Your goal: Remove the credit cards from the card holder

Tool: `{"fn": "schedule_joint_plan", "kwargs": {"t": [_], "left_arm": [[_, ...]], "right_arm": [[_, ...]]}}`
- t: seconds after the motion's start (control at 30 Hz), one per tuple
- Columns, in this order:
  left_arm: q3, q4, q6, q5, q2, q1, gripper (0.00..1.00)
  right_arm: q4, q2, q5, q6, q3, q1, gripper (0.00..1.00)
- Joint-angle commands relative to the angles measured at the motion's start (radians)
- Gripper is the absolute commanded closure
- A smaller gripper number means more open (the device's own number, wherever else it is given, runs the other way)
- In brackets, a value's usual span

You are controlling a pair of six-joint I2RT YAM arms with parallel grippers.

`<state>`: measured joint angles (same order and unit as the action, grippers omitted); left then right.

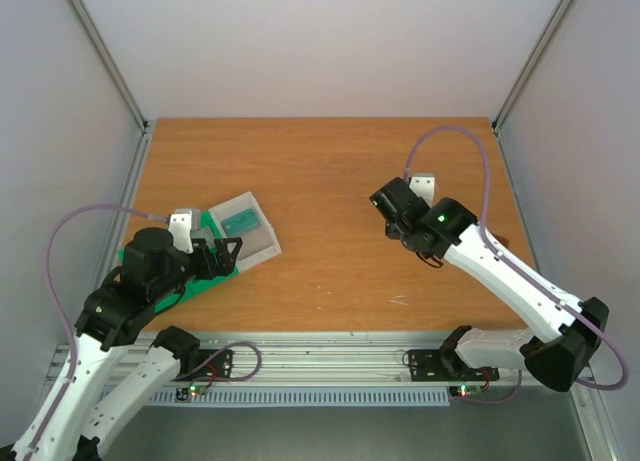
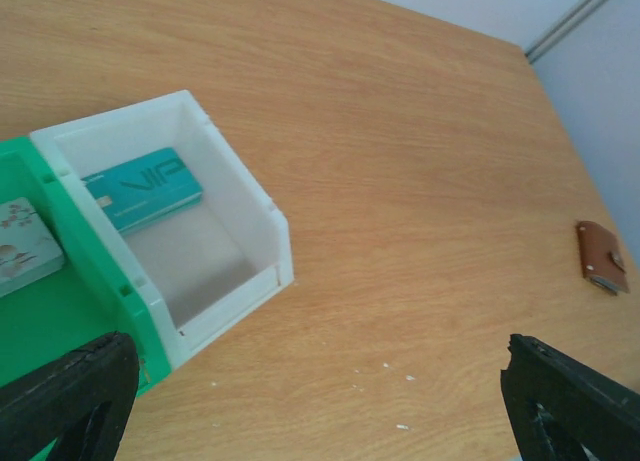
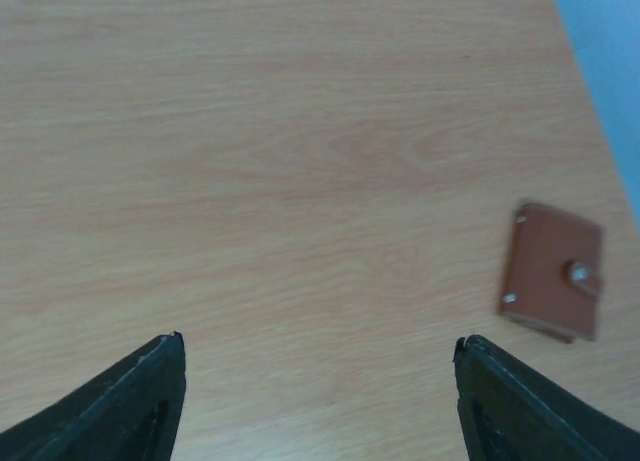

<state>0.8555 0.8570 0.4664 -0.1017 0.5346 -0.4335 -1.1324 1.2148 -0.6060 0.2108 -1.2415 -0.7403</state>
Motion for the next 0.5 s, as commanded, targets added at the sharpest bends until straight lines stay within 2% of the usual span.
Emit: {"fn": "schedule_joint_plan", "kwargs": {"t": [0.0, 0.23, 0.47], "left_arm": [[-0.017, -0.002, -0.027, 0.088, -0.002, -0.002, 0.01], [-0.016, 0.013, -0.026, 0.098, 0.022, -0.002, 0.01], [-0.009, 0.024, -0.042, 0.067, 0.050, -0.002, 0.01]], "right_arm": [[-0.002, 0.051, -0.119, -0.004, -0.004, 0.071, 0.29], [0.039, 0.225, -0.145, 0.023, 0.021, 0.264, 0.40], [0.047, 0.394, -0.085, 0.074, 0.015, 0.497, 0.40]]}}
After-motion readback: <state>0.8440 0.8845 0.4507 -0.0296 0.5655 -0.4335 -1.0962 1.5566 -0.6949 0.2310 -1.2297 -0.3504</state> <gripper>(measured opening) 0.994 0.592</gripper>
